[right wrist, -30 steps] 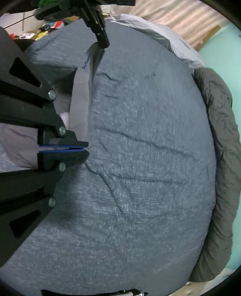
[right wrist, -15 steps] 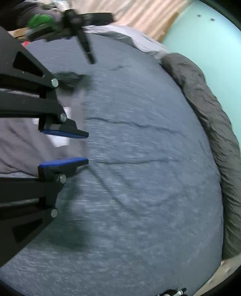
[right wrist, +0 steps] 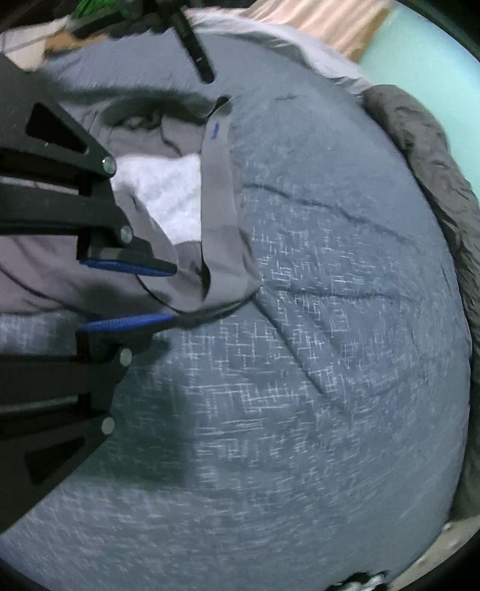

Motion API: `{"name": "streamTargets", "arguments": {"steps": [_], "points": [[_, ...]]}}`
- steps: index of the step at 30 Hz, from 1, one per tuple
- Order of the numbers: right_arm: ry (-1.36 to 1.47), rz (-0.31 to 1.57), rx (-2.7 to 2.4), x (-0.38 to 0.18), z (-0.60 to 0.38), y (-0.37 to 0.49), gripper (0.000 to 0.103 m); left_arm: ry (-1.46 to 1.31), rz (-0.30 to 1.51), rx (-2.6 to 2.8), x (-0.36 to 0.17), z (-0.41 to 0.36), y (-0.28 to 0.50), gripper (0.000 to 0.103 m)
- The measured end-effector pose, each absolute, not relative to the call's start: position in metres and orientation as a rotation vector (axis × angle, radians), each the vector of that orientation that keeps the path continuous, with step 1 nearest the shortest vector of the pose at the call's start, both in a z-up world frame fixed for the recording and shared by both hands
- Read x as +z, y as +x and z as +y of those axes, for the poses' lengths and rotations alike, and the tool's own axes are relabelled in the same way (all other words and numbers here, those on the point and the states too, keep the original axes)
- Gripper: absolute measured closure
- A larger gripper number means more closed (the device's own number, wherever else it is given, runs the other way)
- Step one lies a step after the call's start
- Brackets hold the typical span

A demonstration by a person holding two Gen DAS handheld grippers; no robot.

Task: Fold clothes
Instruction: 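Stretch the waistband between both grippers and lay the briefs flat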

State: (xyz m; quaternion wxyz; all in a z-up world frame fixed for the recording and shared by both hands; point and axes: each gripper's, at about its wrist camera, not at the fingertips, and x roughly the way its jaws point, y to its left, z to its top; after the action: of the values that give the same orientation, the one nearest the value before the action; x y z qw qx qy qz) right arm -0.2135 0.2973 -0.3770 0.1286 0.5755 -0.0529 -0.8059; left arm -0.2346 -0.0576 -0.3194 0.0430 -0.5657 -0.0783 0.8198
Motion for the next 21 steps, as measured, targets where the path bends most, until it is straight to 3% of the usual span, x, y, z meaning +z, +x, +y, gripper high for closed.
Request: {"name": "streamTargets", "arguments": {"steps": [7,8,10,13,16,21], "points": [[1.677,0.038,-2.364,-0.389,0.283,-0.232,0.083,-1.723,-0.206,2.491,-0.334,-0.055,-0.255,0.067],[1.674,0.052,-2.358,-0.389,0.282,-0.235,0.085,-1.722,-0.201,2.489,-0.336,-0.055,-0.258,0.067],[1.668,0.078,-2.346,-0.389,0.279,-0.242,0.098,-1.72,-0.192,2.484,-0.34,-0.054,-0.263,0.068],[1.669,0.086,-2.334,-0.388,0.279,-0.251,0.101,-1.716,-0.18,2.477,-0.345,-0.053,-0.272,0.082],[1.666,0.025,-2.345,-0.382,0.284,-0.264,0.102,-1.699,-0.207,2.482,-0.342,-0.06,-0.278,0.091],[1.686,-0.148,-2.359,-0.373,0.298,-0.288,0.102,-1.693,-0.259,2.507,-0.336,-0.074,-0.288,0.092]]}}
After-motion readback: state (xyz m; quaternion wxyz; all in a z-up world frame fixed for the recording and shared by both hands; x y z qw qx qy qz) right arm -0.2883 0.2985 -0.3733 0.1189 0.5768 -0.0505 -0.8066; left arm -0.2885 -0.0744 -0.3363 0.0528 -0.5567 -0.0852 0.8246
